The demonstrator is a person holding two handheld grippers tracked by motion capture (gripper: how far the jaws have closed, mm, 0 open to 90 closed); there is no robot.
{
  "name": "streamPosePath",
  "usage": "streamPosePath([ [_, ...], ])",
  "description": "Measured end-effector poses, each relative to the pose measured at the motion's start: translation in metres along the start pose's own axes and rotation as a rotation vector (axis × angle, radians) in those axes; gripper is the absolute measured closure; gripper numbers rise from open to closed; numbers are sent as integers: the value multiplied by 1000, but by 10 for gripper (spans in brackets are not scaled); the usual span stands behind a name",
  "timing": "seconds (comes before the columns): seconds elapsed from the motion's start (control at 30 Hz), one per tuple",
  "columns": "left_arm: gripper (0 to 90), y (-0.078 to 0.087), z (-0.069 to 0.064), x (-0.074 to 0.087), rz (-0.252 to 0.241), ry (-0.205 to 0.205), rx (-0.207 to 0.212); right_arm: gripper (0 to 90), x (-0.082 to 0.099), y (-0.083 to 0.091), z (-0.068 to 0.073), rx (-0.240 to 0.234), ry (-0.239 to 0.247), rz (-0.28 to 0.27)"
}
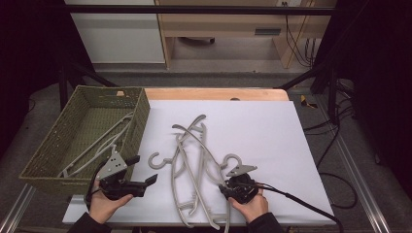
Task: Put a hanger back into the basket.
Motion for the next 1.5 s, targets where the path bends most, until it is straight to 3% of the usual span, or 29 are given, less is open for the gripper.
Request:
streamPosePath([
  [0.03,96,0,0,0,0,0,0,661,0,0,0,0,0,0],
  [0.07,96,0,0,0,1,0,0,668,0,0,0,8,-30,7],
  [0.17,96,0,0,0,3,0,0,685,0,2,-5,16,-29,18],
  [0.23,97,-1,0,1,5,1,3,708,-1,3,-8,19,-79,24],
  [0.33,97,-1,-1,1,6,-1,3,722,-1,4,-12,40,-75,27],
  [0.47,96,-2,-1,1,7,-1,3,746,-1,6,-19,48,-107,27],
  [0.6,97,-2,-1,1,9,-1,3,780,-1,8,-25,72,-108,31],
  [0.8,97,-2,-1,1,12,-2,6,782,-1,9,-26,46,-123,16],
  [0.83,97,-2,-1,1,12,-2,7,776,0,9,-29,64,-101,25],
  [1.03,96,-3,-2,2,17,-4,9,752,3,8,-29,64,-78,54],
  [1.3,97,-4,-2,2,21,-7,8,804,1,8,-32,61,-121,67],
  [1.33,97,-3,-2,2,22,-6,9,813,0,8,-29,40,-156,61],
  [1.37,97,-3,-2,2,21,-7,8,814,1,9,-33,59,-122,61],
  [1.5,98,-3,-2,2,23,-7,9,816,-1,13,-33,54,-131,44],
])
Point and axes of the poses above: each handheld gripper's, and its own axes: y roughly backward along the jaws, x roughly out of its underside, z roughly to its left, the point moved 6 cm from there along -y, roughly forward along the jaws, and after that the axes turned 1 degree about z, right-handed, at the moved point
